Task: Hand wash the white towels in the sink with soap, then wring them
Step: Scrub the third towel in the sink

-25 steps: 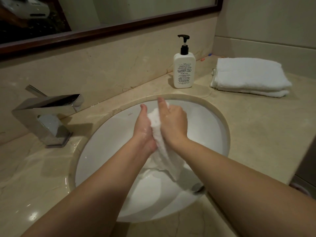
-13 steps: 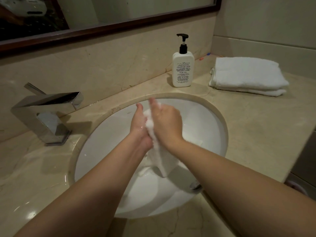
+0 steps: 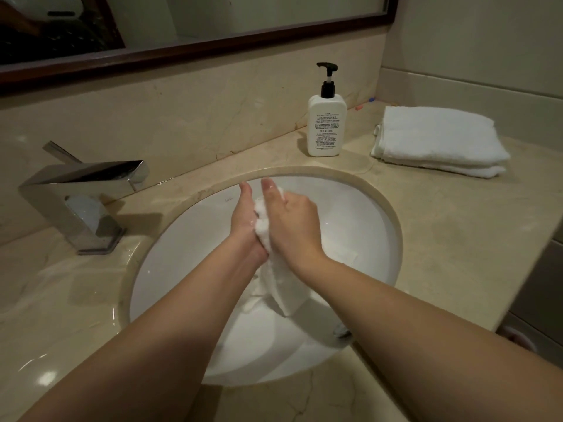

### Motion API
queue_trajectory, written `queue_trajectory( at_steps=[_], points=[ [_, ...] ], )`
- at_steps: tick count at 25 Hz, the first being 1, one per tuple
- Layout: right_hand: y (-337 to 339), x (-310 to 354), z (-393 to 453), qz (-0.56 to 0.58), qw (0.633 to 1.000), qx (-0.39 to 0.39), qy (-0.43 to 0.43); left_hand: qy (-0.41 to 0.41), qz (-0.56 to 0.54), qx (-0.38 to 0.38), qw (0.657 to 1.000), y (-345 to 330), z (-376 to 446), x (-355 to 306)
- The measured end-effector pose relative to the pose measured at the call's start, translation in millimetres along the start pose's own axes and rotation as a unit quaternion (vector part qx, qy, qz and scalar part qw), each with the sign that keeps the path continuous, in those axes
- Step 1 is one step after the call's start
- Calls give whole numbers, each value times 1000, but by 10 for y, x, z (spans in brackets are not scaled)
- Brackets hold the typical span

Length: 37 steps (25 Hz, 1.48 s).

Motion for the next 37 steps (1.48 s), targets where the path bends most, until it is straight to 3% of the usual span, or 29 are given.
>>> queue_trajectory(
  at_steps=[3, 7, 10, 15, 19, 22, 26, 29, 31, 34, 37],
  points=[
    [92, -10, 100, 32, 996, -48, -63, -14, 32, -4, 999, -44, -10, 26],
    [-79, 74, -130, -6, 999, 17, 43, -27, -47, 15, 998, 91, 27, 3],
    [35, 104, 29, 8, 999, -49, -4, -5, 6, 4, 1000, 24, 4, -5],
    [-27, 70, -101, -41, 998, -20, 52, 0, -23, 50, 998, 19, -9, -27],
    [90, 42, 158, -24, 996, -82, -25, -12, 70, 54, 996, -37, 14, -31],
    [78, -71, 200, -30, 996, -60, -58, 9, 111, 25, 994, 71, 131, -29],
    [217, -194, 383, 33, 982, 7, -186, -1, 181, 53, 982, 306, 273, -153],
    [251, -236, 284, 51, 952, 143, -266, -2, 332, 74, 940, 468, 307, -138],
    [267, -255, 228, -36, 944, 197, -262, -34, 448, 64, 891, 489, 225, -130],
    [315, -329, 243, -85, 951, 165, -248, -33, 550, 55, 833, 517, 98, -127],
    [387, -382, 223, -73, 953, 121, -268, 48, 593, 95, 798, 553, 16, -95]
  ],
)
Point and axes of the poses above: each hand's wrist, its own z-axis towards the middle knuckle, its own y-axis out of the back of the hand, x = y × z, the point moved 2 cm from there along z, towards the middle knuckle, and after that the axes turned 12 degrees about -y, right-handed, at the moved point
